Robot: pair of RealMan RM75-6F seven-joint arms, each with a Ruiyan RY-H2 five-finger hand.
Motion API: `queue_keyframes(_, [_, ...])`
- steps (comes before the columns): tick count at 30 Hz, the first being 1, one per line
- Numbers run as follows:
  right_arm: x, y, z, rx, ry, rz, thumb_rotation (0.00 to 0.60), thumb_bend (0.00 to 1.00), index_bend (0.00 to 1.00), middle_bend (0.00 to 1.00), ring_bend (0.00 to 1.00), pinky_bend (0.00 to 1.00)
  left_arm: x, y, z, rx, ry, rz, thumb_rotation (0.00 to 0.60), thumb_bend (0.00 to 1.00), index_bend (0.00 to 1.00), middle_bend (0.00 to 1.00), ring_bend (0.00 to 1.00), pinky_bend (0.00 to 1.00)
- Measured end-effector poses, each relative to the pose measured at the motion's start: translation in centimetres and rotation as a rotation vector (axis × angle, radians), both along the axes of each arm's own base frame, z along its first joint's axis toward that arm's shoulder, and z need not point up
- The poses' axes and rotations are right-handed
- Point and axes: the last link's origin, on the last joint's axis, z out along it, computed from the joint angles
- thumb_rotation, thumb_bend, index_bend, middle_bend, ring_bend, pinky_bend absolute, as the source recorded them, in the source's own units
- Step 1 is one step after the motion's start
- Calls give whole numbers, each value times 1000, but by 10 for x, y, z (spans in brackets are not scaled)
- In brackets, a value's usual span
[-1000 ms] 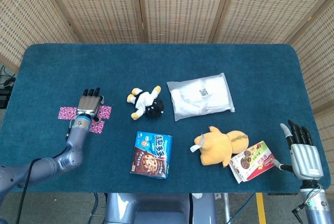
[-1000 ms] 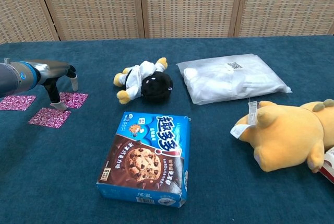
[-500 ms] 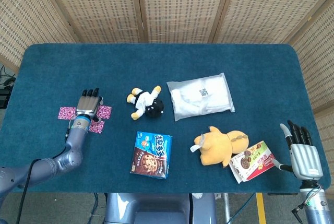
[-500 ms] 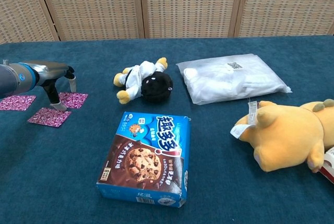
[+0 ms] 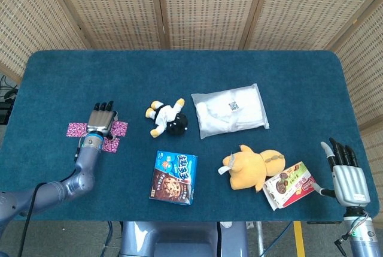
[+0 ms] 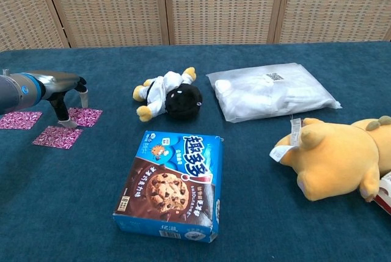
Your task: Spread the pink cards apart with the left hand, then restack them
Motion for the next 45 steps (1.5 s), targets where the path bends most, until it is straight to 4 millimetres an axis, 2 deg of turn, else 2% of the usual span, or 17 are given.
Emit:
queue_keyframes(30, [1,0,1,-3,-4,4,600,28,0,0,0,0,-7,-1,2,15,3,10,600,304,435,0,0,0])
queue_keyframes(45, [1,1,1,-1,-4,5,600,28,0,0,0,0,-9,0,12,34,-4,15,600,304,435,0,0,0])
